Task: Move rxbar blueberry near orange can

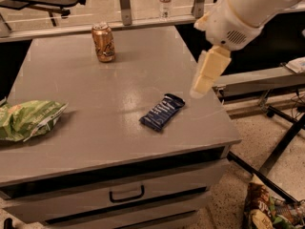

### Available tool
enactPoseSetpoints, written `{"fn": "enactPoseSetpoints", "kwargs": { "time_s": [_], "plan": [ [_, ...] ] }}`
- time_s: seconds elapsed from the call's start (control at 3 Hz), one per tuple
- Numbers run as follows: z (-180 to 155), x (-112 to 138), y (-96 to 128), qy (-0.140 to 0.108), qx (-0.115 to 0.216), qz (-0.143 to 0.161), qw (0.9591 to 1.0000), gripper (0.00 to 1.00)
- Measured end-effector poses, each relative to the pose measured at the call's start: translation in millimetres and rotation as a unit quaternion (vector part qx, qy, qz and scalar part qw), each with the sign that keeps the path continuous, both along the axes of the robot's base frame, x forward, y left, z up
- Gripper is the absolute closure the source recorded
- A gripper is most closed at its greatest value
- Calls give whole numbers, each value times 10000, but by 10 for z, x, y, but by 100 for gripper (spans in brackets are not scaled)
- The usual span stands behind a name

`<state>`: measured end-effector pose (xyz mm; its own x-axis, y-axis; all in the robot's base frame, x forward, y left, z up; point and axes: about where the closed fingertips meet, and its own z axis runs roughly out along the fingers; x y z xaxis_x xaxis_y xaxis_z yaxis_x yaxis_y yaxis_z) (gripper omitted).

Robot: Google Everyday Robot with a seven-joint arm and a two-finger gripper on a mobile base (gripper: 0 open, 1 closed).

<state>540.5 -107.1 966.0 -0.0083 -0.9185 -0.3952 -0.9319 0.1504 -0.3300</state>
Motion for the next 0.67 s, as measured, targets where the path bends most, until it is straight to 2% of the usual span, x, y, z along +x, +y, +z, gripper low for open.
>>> {"fn": "enactPoseSetpoints", "kwargs": {
  "time_s": [0.33, 0.67],
  "plan": [
    [-321, 277, 288, 275, 358, 264, 9986, 0],
    [-548, 341, 360, 636, 389, 295, 9968, 0]
  ]
}}
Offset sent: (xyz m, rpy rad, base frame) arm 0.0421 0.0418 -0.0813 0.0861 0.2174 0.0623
